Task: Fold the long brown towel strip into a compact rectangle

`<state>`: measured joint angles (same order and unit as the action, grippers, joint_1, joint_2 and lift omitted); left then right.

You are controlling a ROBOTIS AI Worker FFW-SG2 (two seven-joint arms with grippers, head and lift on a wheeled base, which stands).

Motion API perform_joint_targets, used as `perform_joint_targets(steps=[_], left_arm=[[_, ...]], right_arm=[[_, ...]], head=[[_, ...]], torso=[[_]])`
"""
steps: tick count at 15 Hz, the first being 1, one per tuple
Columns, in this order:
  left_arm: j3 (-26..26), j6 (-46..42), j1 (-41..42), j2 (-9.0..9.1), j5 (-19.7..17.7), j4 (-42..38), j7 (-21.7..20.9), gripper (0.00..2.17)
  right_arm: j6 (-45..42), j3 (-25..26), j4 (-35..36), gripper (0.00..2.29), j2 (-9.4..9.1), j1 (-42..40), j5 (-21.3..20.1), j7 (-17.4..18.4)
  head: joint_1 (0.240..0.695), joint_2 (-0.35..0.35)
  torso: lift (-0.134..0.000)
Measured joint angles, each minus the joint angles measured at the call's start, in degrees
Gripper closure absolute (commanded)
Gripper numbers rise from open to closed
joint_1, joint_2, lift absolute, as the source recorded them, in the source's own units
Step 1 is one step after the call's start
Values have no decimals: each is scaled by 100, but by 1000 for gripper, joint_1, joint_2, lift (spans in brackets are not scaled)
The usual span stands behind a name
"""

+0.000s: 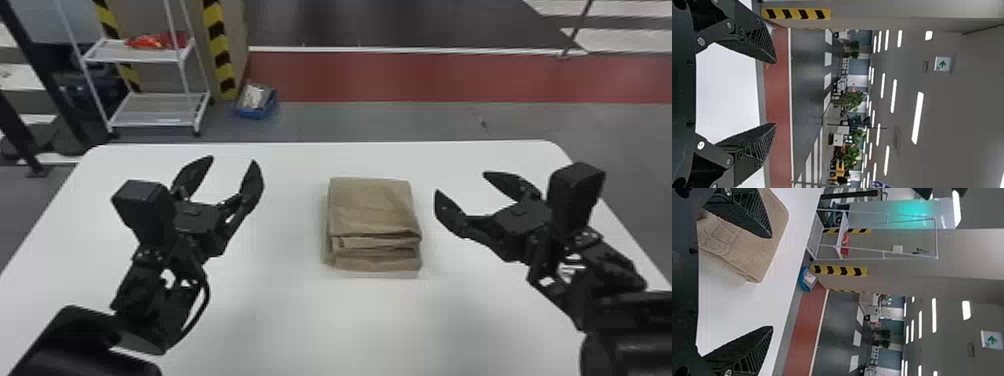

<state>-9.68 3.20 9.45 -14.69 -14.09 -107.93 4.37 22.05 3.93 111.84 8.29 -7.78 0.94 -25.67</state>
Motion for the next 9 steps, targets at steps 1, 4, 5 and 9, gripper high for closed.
perform_joint_targets(steps=[1, 4, 5, 9], left_arm=[[-106, -205, 46, 55, 207, 1, 236, 90], [-408, -846, 208, 151, 828, 126, 646, 90], [-423, -1053, 323, 140, 914, 126, 649, 90], [-233, -1386, 793, -26, 889, -29, 545, 90]], right_arm=[[377, -104, 190, 53, -6, -95, 32, 309], [777, -358, 566, 53, -26, -406, -5, 951], [718, -345, 656, 53, -35, -580, -6, 1021], [-777, 16, 601, 22, -43, -1259, 90, 974]], head=[[695, -19], [695, -30], [695, -35], [695, -48]], torso=[[-128], [-128], [-128], [-128]])
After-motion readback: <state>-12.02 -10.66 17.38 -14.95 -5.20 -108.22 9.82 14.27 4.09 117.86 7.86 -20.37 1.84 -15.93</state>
